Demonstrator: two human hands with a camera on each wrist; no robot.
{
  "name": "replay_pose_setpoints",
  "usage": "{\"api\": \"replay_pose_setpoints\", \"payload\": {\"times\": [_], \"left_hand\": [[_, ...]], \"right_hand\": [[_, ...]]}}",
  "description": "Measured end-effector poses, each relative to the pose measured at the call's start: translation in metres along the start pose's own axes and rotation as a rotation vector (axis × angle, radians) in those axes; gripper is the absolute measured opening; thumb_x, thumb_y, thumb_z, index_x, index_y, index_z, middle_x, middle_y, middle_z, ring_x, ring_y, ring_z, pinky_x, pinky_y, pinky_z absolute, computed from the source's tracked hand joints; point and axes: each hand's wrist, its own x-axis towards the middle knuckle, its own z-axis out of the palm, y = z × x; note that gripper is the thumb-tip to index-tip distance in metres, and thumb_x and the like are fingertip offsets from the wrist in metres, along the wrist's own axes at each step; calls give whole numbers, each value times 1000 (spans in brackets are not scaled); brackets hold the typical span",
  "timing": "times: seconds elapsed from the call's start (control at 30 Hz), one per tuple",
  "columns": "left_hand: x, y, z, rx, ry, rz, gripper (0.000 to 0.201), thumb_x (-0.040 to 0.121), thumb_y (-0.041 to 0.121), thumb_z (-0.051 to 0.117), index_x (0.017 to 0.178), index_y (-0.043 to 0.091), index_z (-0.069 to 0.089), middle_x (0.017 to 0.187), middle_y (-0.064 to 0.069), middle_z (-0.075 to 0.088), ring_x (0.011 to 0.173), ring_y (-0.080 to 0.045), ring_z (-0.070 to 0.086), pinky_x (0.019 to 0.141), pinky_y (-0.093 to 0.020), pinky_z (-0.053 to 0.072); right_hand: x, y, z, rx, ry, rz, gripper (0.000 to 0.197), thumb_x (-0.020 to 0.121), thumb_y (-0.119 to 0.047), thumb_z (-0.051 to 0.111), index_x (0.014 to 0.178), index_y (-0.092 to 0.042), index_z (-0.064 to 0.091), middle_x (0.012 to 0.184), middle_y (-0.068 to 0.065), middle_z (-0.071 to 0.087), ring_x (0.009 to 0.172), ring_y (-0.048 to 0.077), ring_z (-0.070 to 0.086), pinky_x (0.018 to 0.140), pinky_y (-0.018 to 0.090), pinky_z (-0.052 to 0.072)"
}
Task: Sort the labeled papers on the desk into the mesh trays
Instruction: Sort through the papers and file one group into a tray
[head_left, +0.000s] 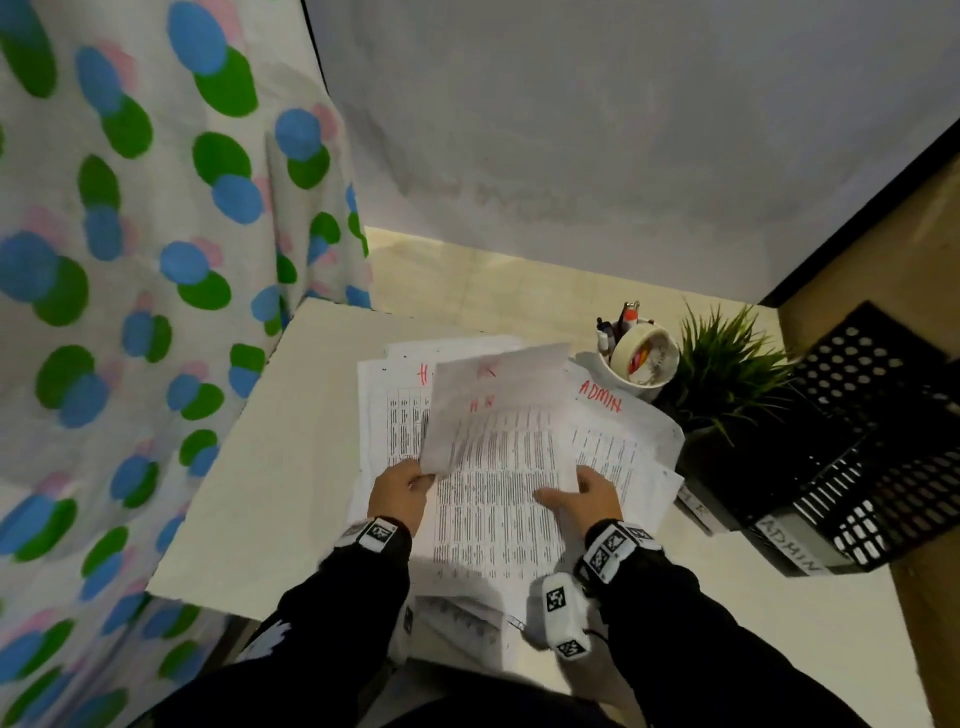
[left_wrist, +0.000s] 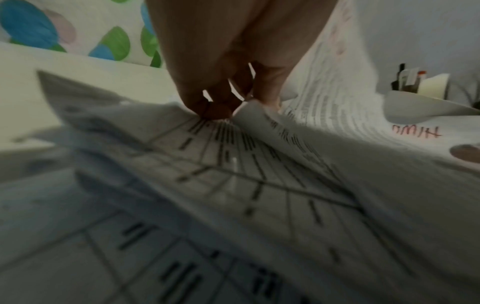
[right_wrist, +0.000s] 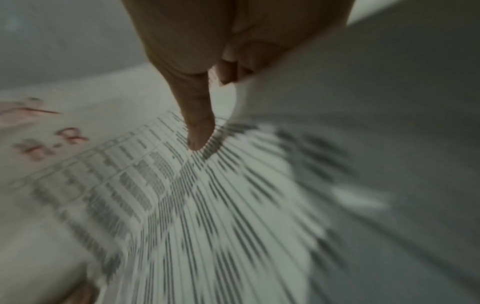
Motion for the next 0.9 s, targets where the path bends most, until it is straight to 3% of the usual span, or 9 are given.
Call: {"api": "replay_pose_setpoints", "payload": {"times": [0.03,0.13,0.27,0.33,0.4,0.47,0.7,0.8,0.9], "left_hand": [[-1,-4,-1,-4,-25,4,11,87,12,59,85,8,68,81,-11,67,82,-30,62,70,-30,43],[-10,1,-8,-51,-85,51,5,80,14,70,84,13,72,73,-1,66,73,-22,59,65,-24,43],[-10,9,-15,-135,-52,33,20,73,22,77,63,18,60,58,8,58,58,-16,53,59,-28,42],[-4,7,-17,-195,41,-13,49,77,33,72,52,19,32,48,5,31,51,-17,31,54,-28,24],[1,7,-21,-214,112,-19,53,84,34,65,52,14,28,53,-7,21,59,-17,28,55,-30,22],[6,5,-24,-168,144,-46,43,89,24,60,57,1,42,56,-20,30,63,-17,37,56,-33,34],[15,5,-29,-176,158,-59,18,91,7,47,84,15,62,76,-5,58,70,-21,51,70,-25,39],[4,19,-35,-324,137,-44,25,93,1,44,94,18,62,84,5,61,76,-12,56,74,-21,42],[-1,27,-43,-380,143,-15,25,93,1,44,91,19,62,95,-4,60,85,-20,54,84,-27,42]], "right_hand": [[1,-2,-4,68,6,0,41,73,-4,75,110,-2,58,112,4,64,97,26,62,81,32,53],[2,-13,-17,145,6,-30,24,77,-3,73,87,-7,52,80,3,61,77,19,53,49,20,40],[11,-7,-27,154,41,-13,36,73,3,74,53,-12,49,34,-11,47,42,14,46,43,18,35],[10,-3,-30,175,43,16,20,69,8,75,61,-7,64,48,1,63,54,19,58,55,23,48],[9,4,-36,205,70,35,14,70,14,70,74,1,68,58,7,64,57,20,58,56,21,51],[10,11,-44,161,42,56,28,77,18,59,60,-2,68,47,4,61,49,17,55,47,18,45],[5,20,-46,197,-19,108,33,65,7,49,42,-8,67,71,15,72,83,34,65,83,38,51],[4,14,-46,164,-53,116,33,65,23,52,54,-3,69,71,14,72,80,32,65,76,36,54],[9,-4,-40,124,-46,163,19,67,13,66,68,-6,66,74,12,66,73,27,62,70,33,52]]}}
